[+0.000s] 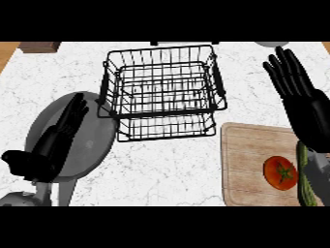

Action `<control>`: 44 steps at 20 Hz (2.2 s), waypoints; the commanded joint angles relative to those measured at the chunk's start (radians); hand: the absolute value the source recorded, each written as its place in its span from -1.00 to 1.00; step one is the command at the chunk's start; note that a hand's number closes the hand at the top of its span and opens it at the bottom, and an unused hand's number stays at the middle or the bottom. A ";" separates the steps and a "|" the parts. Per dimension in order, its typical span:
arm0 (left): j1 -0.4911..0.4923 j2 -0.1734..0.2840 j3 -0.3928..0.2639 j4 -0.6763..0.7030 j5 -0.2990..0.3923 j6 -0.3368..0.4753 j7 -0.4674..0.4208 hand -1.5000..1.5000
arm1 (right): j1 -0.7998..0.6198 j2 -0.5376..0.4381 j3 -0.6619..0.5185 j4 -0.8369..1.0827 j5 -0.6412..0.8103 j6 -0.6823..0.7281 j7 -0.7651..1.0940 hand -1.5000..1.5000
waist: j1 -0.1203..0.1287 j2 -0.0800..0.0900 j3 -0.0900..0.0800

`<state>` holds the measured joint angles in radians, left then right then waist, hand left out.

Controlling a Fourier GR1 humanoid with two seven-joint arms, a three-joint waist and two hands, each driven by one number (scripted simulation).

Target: Pick the squash from the cutting board and place it in the tiered basket

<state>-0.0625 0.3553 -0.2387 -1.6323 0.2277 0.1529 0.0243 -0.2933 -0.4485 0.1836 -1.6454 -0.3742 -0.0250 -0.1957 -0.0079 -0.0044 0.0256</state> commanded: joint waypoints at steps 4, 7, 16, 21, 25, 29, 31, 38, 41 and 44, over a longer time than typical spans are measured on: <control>-0.002 -0.027 0.025 0.002 -0.103 0.121 -0.040 0.00 | 0.161 -0.092 -0.329 0.094 -0.370 0.249 -0.120 1.00 | -0.033 0.006 -0.019; 0.008 -0.027 0.048 0.007 -0.072 0.125 -0.021 0.00 | 0.129 0.137 -0.449 0.107 -0.536 0.047 -0.190 1.00 | -0.118 -0.022 0.039; -0.018 -0.103 -0.015 0.045 -0.162 0.203 -0.026 0.00 | 0.372 -0.227 -0.509 0.439 -0.836 0.918 0.070 -1.00 | -0.022 0.007 -0.021; -0.070 -0.103 0.006 0.063 -0.169 0.213 0.003 0.00 | 0.459 -0.412 -0.657 0.505 -0.634 1.115 0.010 -1.00 | -0.033 0.004 -0.021; -0.062 -0.121 -0.005 0.063 -0.184 0.236 0.002 0.00 | 0.452 -0.575 -0.756 0.341 -0.422 1.092 0.021 -1.00 | -0.051 -0.006 -0.024; -0.043 -0.126 -0.013 0.072 -0.188 0.232 -0.013 0.00 | 0.424 -0.636 -0.834 0.161 -0.182 1.031 0.008 -1.00 | -0.040 -0.006 -0.023; -0.055 -0.099 0.015 0.067 -0.171 0.214 0.001 0.00 | 0.445 -0.627 -0.863 0.062 -0.063 1.021 -0.009 -1.00 | -0.044 -0.009 -0.022; -0.018 -0.104 0.015 0.080 -0.167 0.179 -0.054 0.00 | 0.546 -0.494 -0.865 -0.262 0.204 0.955 0.005 -1.00 | -0.014 -0.001 -0.025; -0.090 -0.147 0.010 0.117 -0.187 0.188 -0.032 0.00 | 0.533 -0.451 -0.809 -0.356 0.214 0.917 0.106 -1.00 | -0.003 0.003 -0.026; -0.099 -0.156 0.007 0.095 -0.229 0.193 0.012 0.00 | 0.585 -0.357 -0.875 -0.395 0.258 0.992 0.076 -1.00 | -0.004 0.002 -0.026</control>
<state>-0.1395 0.2129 -0.2364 -1.5371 0.0247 0.3487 0.0095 0.2522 -0.8817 -0.6541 -1.9615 -0.1645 0.9074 -0.1101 -0.0167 -0.0032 0.0001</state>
